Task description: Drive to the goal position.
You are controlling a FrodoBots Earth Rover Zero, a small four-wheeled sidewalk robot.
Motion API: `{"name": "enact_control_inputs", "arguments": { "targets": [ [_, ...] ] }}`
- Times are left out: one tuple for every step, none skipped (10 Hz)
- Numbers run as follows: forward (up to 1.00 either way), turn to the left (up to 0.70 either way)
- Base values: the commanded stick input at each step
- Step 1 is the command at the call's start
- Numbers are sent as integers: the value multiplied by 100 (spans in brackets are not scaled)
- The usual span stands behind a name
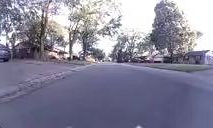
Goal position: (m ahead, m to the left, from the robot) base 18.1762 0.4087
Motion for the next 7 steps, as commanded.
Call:
{"name": "enact_control_inputs", "arguments": {
  "targets": [
    [100, 0],
    [100, 2],
    [100, 2],
    [100, 2],
    [100, 0],
    [100, 0],
    [100, 0]
  ]
}}
